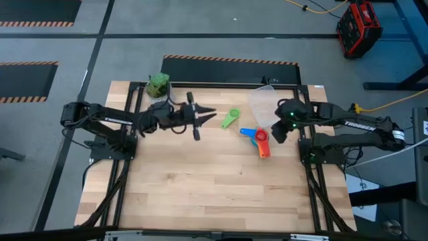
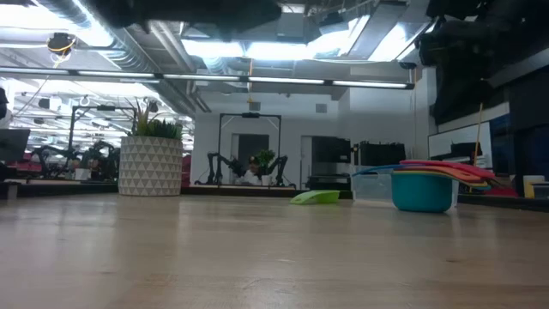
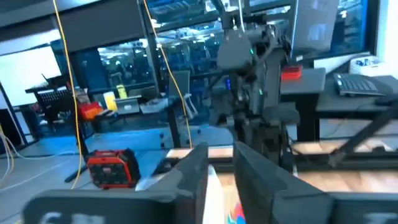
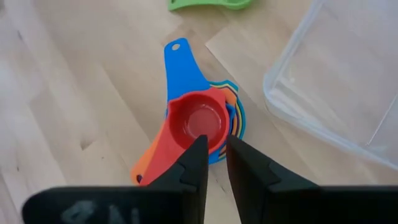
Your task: Nest measuring cups in basket
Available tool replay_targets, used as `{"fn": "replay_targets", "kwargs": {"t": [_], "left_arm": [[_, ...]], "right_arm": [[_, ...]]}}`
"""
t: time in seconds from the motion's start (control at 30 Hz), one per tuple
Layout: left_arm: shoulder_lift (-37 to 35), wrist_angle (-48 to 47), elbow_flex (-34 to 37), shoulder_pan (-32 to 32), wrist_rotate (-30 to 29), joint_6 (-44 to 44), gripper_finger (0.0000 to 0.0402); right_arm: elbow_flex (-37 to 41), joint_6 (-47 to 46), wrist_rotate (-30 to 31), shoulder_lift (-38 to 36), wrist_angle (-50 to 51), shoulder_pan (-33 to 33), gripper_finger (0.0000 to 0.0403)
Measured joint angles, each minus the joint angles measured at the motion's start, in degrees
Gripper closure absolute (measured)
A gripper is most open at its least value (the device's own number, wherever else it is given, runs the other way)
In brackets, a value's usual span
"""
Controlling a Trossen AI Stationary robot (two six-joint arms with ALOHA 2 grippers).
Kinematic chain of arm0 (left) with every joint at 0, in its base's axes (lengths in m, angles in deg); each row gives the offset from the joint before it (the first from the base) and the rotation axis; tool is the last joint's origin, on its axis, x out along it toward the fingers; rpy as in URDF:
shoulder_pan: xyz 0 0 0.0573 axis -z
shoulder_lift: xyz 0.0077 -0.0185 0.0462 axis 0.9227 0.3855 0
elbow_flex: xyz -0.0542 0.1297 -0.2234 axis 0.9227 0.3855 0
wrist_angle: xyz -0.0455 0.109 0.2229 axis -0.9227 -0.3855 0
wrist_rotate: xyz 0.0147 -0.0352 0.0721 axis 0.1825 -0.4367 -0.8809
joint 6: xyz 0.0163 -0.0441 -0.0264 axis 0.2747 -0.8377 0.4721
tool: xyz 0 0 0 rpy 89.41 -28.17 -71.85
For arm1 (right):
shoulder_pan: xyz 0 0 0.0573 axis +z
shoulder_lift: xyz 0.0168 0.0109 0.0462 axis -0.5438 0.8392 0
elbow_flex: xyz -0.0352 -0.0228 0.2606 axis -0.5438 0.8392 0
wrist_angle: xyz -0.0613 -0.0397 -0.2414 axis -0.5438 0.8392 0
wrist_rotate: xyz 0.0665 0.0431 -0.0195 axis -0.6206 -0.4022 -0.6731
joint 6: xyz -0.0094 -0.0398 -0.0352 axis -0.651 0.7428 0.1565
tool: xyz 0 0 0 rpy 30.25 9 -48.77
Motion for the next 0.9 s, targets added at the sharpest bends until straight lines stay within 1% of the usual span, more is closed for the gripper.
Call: {"fn": "replay_targets", "kwargs": {"t": [0.13, 0.2, 0.33, 0.4, 0.57, 0.7, 0.83, 0.9], "left_arm": [[3.41, -4.42, -8.12, -0.85, -0.01, -0.06, 0.0298], [5.67, -8.06, -12.48, -1.85, -0.46, -1.26, 0.0286], [11.62, -18.84, -21.80, -4.38, -0.68, -7.44, 0.0281], [14.53, -23.38, -25.95, -5.65, -0.69, -9.73, 0.0282], [21.95, -32.31, -34.58, -8.45, -0.67, -10.52, 0.0283], [26.91, -36.31, -39.31, -10.76, -0.68, -10.64, 0.0283], [30.48, -38.54, -40.79, -12.93, -0.51, -10.81, 0.0283], [31.66, -38.97, -40.81, -14.12, -0.15, -12.26, 0.0283]], "right_arm": [[0.00, 2.94, 0.03, -1.01, -0.02, 0.00, 0.0341], [0.00, 3.91, -0.01, -1.13, -0.04, 0.00, 0.0341], [0.00, 6.66, 0.07, -1.11, -0.10, 0.00, 0.0341], [0.00, 7.61, 1.07, -1.11, -0.15, 0.00, 0.0341], [0.00, 9.72, 4.22, -1.11, -0.21, -0.01, 0.0341], [0.00, 10.48, 4.45, -1.11, -0.76, -0.02, 0.0341], [0.00, 10.51, 4.43, -1.09, -1.19, 0.00, 0.0341], [0.00, 10.51, 4.45, -1.09, -1.28, -0.02, 0.0341]]}}
